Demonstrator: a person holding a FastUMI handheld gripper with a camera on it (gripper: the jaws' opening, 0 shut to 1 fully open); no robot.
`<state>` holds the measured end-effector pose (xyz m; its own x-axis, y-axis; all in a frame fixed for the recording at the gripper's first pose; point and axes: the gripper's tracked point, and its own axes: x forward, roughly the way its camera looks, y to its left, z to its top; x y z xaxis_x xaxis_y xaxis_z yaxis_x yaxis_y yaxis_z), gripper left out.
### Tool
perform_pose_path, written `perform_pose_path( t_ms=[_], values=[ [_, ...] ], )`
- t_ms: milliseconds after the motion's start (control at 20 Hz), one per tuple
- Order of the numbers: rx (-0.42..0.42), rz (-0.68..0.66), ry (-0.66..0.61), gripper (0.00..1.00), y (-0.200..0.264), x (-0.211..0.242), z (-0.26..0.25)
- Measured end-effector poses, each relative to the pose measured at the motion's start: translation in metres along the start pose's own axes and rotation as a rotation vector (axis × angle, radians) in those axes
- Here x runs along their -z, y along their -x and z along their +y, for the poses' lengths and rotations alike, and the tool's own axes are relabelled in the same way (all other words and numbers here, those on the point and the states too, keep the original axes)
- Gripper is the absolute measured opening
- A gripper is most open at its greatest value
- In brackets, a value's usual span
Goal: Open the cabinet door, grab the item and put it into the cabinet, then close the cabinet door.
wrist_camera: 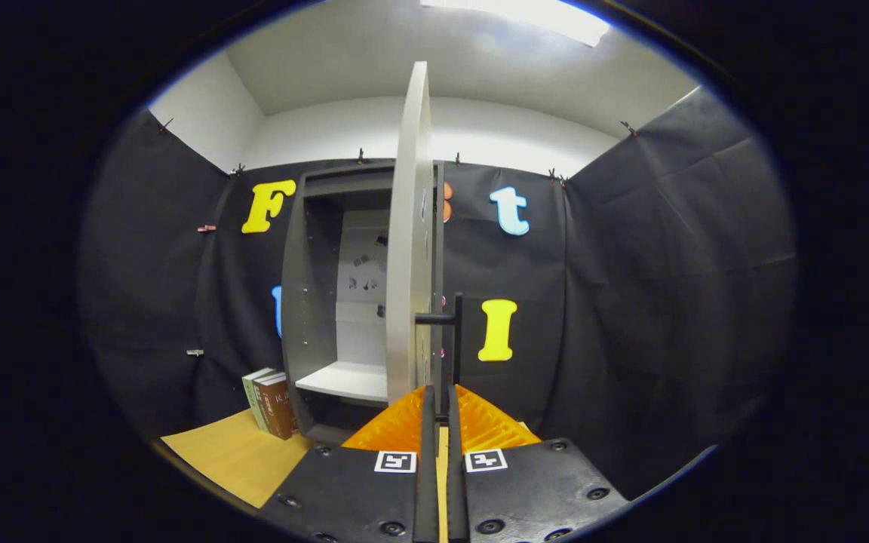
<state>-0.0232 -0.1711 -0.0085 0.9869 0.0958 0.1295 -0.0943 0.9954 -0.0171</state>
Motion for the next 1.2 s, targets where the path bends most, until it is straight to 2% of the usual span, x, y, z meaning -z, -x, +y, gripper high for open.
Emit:
perform_pose_path(
  t_ms=[150, 400, 550, 650, 900, 1050, 1150, 1200],
  values=[
    [-0.02, -0.005, 0.042, 0.09, -0.006, 0.005, 0.002],
    [-0.123, 0.011, 0.041, 0.09, 0.002, 0.006, 0.039],
    [-0.157, 0.068, 0.033, 0.05, -0.003, 0.022, 0.053],
    [-0.168, 0.144, 0.023, 0.05, -0.004, 0.042, 0.069],
    [-0.161, 0.428, 0.013, 0.05, -0.013, 0.122, 0.104],
    [-0.121, 0.559, 0.0, 0.18, -0.013, 0.16, 0.11],
    [-0.116, 0.62, -0.025, 0.16, -0.013, 0.182, 0.119],
    [-0.114, 0.659, -0.027, 0.19, -0.014, 0.201, 0.125]
  ],
)
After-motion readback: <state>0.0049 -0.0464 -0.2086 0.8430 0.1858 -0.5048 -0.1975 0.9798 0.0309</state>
